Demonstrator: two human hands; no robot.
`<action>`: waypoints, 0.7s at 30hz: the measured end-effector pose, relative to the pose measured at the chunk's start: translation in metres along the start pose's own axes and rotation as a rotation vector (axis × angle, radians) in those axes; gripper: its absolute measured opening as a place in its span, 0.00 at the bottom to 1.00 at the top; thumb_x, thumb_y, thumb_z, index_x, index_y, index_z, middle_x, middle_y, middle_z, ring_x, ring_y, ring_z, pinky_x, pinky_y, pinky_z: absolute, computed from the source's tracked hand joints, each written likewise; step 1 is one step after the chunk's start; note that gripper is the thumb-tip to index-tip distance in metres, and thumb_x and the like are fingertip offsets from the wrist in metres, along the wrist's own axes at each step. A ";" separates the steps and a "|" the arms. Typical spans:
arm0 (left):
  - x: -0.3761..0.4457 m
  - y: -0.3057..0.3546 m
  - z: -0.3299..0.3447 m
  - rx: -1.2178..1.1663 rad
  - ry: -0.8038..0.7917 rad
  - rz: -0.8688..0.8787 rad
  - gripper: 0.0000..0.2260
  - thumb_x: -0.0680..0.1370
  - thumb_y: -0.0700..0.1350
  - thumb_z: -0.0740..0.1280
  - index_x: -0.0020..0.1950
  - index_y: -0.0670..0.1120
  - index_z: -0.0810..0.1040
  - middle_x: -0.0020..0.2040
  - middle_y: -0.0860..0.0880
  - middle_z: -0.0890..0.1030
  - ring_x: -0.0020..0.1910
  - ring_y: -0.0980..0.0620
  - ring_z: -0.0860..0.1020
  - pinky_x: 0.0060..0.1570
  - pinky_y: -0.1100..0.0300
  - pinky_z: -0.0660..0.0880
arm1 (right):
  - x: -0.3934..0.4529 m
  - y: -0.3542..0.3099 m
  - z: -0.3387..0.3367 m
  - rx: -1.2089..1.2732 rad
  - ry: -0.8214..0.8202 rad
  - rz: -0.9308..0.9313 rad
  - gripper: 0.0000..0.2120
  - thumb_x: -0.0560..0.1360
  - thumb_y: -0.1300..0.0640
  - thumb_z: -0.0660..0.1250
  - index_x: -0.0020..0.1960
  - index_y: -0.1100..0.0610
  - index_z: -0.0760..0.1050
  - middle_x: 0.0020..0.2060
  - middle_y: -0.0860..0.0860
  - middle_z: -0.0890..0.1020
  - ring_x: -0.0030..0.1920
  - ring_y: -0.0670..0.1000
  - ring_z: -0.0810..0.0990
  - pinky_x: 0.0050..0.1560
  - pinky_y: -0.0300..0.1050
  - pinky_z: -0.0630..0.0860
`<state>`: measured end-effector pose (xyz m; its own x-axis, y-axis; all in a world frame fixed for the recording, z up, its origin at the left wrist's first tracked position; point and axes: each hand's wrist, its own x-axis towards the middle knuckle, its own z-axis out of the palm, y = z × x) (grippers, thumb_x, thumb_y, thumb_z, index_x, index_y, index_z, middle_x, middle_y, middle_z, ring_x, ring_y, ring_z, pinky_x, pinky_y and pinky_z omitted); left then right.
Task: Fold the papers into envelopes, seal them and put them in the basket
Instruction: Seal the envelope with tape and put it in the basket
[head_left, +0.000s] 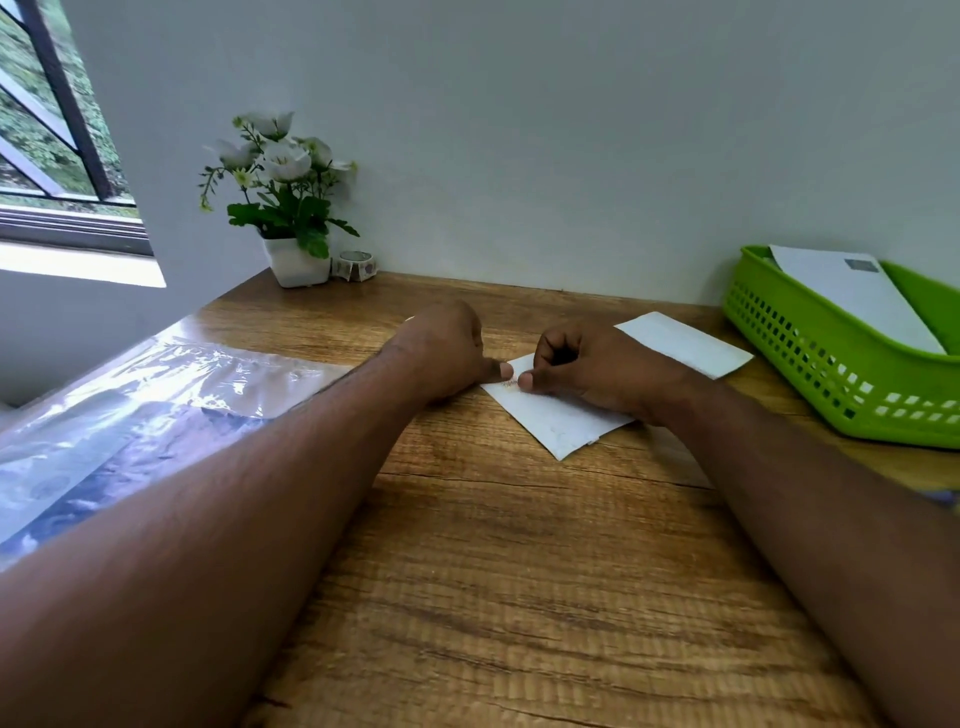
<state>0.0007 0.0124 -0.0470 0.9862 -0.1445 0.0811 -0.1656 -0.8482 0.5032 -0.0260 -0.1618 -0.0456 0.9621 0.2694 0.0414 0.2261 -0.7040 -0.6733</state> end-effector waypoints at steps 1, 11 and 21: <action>0.000 0.000 0.000 -0.001 -0.001 -0.002 0.15 0.71 0.54 0.74 0.47 0.45 0.78 0.41 0.49 0.79 0.41 0.51 0.77 0.37 0.60 0.72 | 0.000 0.000 0.001 -0.022 -0.005 -0.001 0.11 0.72 0.51 0.73 0.43 0.59 0.78 0.33 0.46 0.78 0.35 0.43 0.72 0.36 0.38 0.67; 0.004 0.000 0.006 0.073 0.036 0.020 0.16 0.73 0.59 0.71 0.45 0.46 0.76 0.39 0.50 0.77 0.41 0.50 0.77 0.40 0.56 0.75 | -0.001 -0.002 0.002 -0.024 -0.006 0.006 0.10 0.70 0.53 0.74 0.41 0.60 0.78 0.33 0.47 0.78 0.36 0.44 0.73 0.37 0.40 0.68; -0.002 0.004 0.019 0.187 0.247 -0.019 0.07 0.78 0.52 0.65 0.47 0.49 0.72 0.45 0.49 0.78 0.47 0.47 0.77 0.39 0.56 0.70 | -0.006 -0.006 0.002 0.142 0.057 -0.010 0.08 0.72 0.55 0.73 0.43 0.60 0.80 0.36 0.46 0.80 0.38 0.42 0.76 0.41 0.37 0.70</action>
<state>-0.0019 0.0000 -0.0616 0.9563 -0.0186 0.2918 -0.1223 -0.9320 0.3413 -0.0337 -0.1576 -0.0431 0.9680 0.2351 0.0877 0.2156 -0.6005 -0.7700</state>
